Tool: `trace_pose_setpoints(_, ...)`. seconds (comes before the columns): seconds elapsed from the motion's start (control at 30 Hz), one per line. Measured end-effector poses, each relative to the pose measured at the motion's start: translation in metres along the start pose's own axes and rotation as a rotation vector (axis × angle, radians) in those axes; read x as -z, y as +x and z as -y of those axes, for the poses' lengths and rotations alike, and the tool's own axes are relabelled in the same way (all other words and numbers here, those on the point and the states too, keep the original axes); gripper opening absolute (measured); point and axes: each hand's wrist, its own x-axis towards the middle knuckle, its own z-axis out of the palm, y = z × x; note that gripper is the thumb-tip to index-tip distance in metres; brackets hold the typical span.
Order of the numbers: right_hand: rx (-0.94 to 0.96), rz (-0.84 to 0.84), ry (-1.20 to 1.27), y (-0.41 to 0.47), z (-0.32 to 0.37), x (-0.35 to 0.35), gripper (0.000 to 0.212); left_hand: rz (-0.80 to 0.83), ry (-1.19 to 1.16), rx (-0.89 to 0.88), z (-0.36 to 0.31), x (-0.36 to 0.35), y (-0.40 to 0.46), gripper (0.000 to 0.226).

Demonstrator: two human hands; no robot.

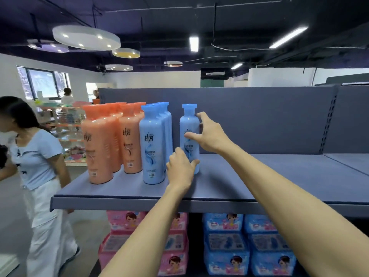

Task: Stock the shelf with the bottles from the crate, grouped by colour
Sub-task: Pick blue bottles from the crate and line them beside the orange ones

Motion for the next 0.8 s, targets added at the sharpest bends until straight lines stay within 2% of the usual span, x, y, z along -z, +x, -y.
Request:
trace_pose_setpoints(0.27, 0.016, -0.017, -0.048, 0.043, -0.023, -0.021, 0.063, 0.009, 0.025, 0.064, 0.003, -0.029, 0.043, 0.046)
trace_pose_setpoints(0.8, 0.016, 0.033, -0.06, 0.109, -0.056, -0.044, 0.049, 0.01, 0.075, 0.14, 0.009, -0.062, 0.1, 0.048)
